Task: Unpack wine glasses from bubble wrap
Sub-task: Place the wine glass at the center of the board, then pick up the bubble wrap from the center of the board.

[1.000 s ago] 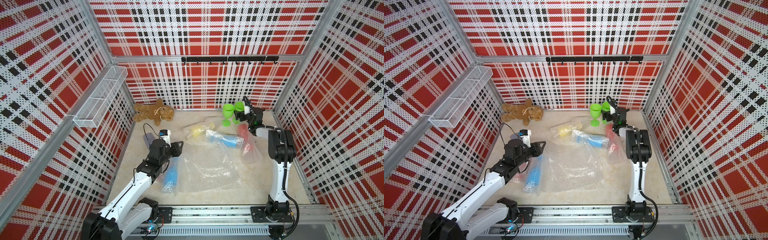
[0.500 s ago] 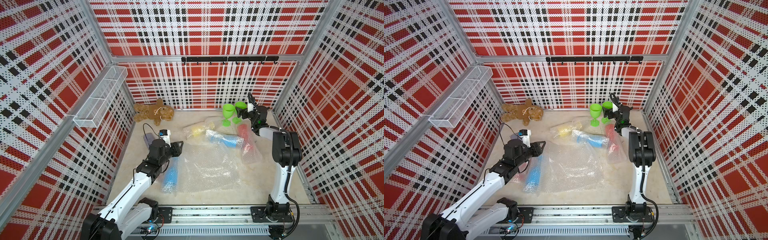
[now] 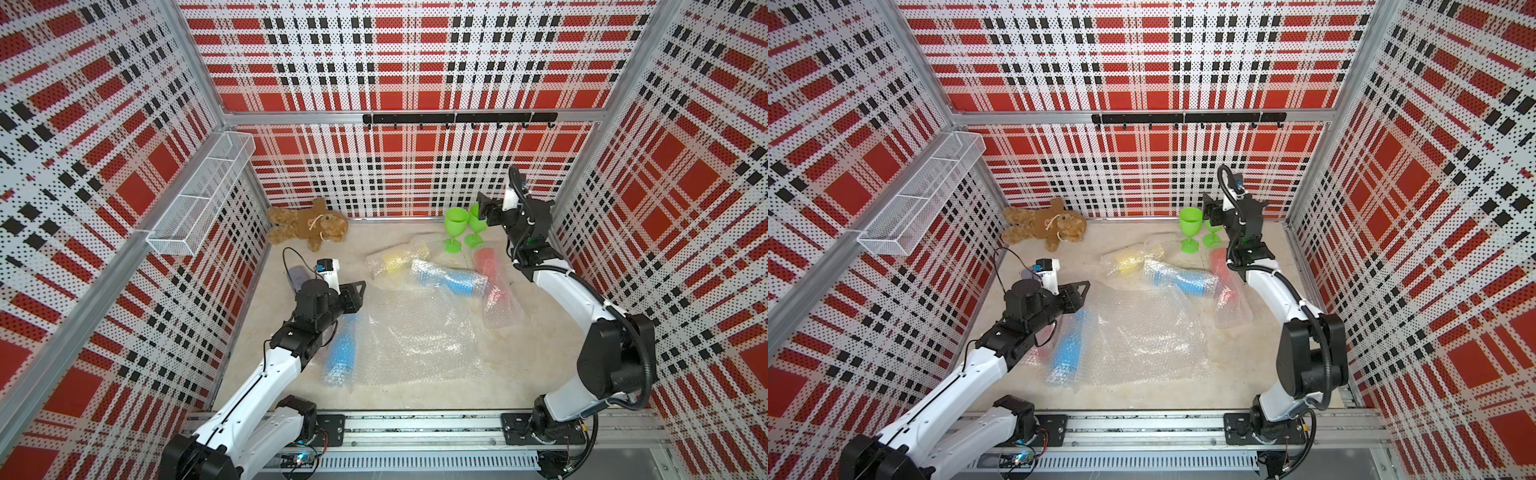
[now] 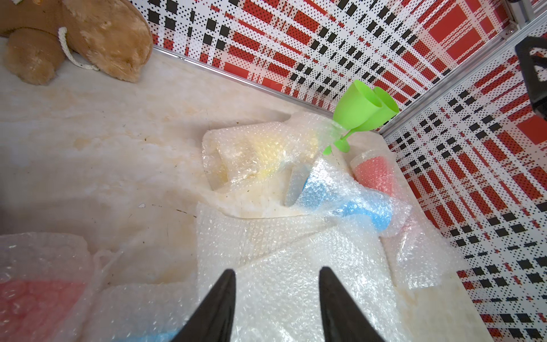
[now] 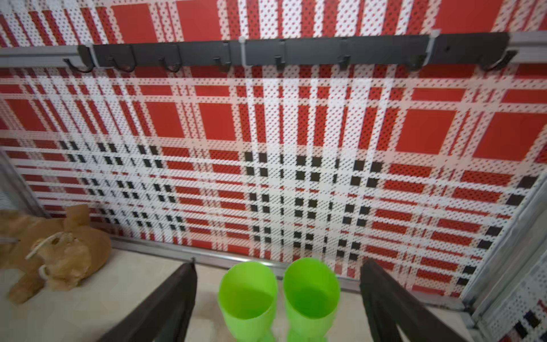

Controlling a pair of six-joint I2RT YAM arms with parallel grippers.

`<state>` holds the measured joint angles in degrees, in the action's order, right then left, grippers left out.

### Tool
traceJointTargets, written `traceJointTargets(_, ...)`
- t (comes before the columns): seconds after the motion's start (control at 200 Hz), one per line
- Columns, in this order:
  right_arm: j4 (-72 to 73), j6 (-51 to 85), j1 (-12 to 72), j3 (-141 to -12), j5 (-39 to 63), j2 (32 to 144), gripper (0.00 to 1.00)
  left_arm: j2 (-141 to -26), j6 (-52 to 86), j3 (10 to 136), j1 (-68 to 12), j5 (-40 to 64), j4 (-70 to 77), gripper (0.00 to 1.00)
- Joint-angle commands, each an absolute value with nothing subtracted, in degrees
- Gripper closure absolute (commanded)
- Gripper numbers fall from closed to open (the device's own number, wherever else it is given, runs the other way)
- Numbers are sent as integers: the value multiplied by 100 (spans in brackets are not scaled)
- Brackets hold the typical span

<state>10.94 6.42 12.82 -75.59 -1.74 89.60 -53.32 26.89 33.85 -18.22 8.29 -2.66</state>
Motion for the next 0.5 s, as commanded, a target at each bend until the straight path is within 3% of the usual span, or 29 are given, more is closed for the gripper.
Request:
traceJointTargets(0.0, -1325, 1412, 1166, -7415, -508, 8684, 14, -5213, 2672, 3445, -1911, 789, -349, 52)
traceJointTargets(0.065, -1271, 1529, 1143, -6869, -449, 8357, 18, -5184, 2674, 3445, -1950, 800, -337, 52)
traceJointTargets(0.145, -1576, 1721, 990, -6621, -360, 8211, 16, -5127, 2663, 3445, -1990, 803, -345, 52)
traceJointTargets(0.271, -2930, 1952, 458, -7377, 354, 9113, 5, -5098, 2663, 3453, -2047, 823, -344, 52)
traceJointTargets(0.346, -3252, 1723, 413, -7653, 247, 9581, 0, -5106, 2667, 3463, -2074, 854, -343, 52)
traceJointTargets(0.491, -3612, 1446, 348, -8256, 363, 10374, 0, -4978, 2646, 3446, -2116, 788, -370, 52)
